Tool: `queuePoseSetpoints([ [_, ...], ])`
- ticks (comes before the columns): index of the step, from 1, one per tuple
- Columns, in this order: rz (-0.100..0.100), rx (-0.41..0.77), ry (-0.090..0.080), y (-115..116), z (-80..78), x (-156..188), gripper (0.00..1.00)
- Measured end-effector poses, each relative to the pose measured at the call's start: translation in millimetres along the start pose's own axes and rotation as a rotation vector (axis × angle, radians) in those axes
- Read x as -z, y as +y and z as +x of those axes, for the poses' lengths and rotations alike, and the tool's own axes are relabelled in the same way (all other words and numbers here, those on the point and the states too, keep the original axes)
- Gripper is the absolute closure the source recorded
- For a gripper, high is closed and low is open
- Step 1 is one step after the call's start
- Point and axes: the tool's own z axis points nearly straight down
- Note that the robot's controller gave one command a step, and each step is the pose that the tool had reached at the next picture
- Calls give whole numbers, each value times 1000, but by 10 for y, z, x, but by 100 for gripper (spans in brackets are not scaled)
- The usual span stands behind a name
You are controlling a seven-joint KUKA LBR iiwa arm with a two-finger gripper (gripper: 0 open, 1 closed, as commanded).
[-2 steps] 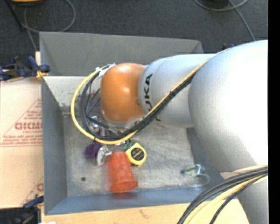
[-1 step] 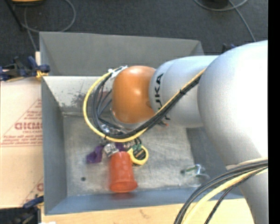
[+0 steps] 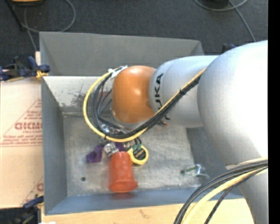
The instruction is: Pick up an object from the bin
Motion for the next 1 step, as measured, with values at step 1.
queuePoseSetpoints([
  [1,5,49,-8,27,59,1376,100],
])
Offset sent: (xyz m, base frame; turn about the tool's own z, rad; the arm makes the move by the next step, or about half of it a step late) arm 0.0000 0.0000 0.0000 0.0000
